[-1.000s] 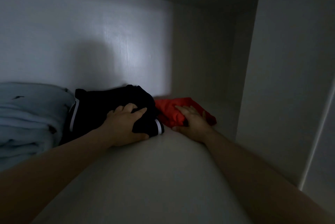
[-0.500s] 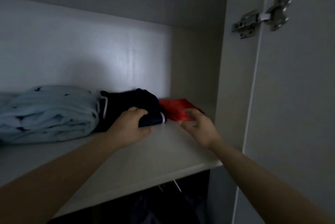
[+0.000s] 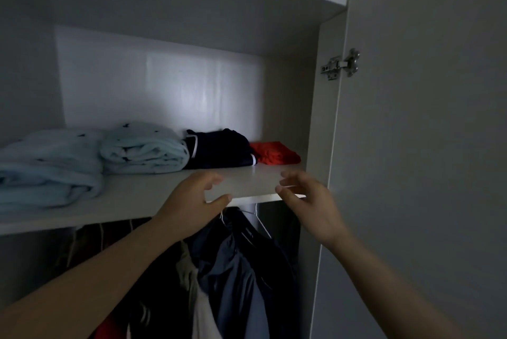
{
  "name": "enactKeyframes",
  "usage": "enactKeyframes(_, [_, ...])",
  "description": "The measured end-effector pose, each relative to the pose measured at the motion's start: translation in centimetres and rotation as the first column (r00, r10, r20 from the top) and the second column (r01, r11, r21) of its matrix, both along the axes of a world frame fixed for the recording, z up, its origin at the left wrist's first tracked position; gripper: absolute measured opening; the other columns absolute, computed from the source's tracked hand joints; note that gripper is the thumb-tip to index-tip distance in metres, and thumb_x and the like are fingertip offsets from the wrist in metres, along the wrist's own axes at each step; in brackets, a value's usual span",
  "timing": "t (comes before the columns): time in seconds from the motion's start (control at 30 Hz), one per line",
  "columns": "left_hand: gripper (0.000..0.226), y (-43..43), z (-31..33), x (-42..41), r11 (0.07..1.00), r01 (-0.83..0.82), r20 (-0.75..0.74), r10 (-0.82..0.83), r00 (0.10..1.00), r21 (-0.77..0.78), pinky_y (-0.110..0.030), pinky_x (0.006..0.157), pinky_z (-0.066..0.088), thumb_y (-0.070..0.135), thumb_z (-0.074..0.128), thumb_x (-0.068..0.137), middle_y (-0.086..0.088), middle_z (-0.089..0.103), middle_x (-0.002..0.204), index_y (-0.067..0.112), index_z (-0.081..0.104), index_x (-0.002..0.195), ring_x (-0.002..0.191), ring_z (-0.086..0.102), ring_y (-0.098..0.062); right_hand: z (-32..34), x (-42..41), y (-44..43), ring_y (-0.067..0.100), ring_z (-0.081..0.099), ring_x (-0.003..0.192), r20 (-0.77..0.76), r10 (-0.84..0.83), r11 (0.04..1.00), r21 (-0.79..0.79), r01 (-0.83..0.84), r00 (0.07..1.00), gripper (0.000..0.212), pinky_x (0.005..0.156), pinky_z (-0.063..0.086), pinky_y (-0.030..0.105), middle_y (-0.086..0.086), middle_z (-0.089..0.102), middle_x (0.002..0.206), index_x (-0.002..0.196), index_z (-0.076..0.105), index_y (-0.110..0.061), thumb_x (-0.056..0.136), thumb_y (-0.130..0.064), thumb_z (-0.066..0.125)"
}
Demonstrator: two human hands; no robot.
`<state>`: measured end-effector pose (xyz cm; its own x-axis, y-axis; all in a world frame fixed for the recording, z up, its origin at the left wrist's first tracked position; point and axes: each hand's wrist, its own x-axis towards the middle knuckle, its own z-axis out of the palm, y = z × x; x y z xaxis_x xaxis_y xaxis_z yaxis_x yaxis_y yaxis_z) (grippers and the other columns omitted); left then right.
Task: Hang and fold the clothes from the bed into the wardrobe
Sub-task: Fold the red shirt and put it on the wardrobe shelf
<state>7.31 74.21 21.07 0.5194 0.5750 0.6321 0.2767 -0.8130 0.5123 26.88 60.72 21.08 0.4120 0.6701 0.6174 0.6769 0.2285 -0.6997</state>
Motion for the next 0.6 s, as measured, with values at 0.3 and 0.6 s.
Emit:
enactKeyframes(0.3, [0.036,-13.3,-3.3,-6.8,0.976,-0.148,0.088,0.163,0.983,-0.158,-0.017,0.092,0.042,0.039,0.068,0.082,0.014,0.059,0.113,0.027,0.059,0.116,0.105,0.055,0.002,-2.1,-5.4,-8.9,-0.003,0.065,0.089,-0.08,0.312,0.95,0.062,-0.307,0.947,0.021,0.07,0.045,0.004,-0.011,0.068,0.099,0.102,0.062,-0.037,0.087,-0.024,0.068])
enactKeyframes(0.6, [0.028,-22.9,-5.7,-16.6,0.922,-0.306,0.134,0.343,0.93,-0.239,-0.008,0.082,0.046,0.027,0.069,0.084,0.015,0.064,0.107,0.025,0.062,0.111,0.1,0.061,-0.001,-4.8,-13.4,-12.9,0.003,0.066,0.094,-0.174,0.505,0.862,0.045,-0.505,0.846,0.021,0.08,0.051,0.016,-0.007,0.069,0.103,0.109,0.063,-0.027,0.089,-0.022,0.066])
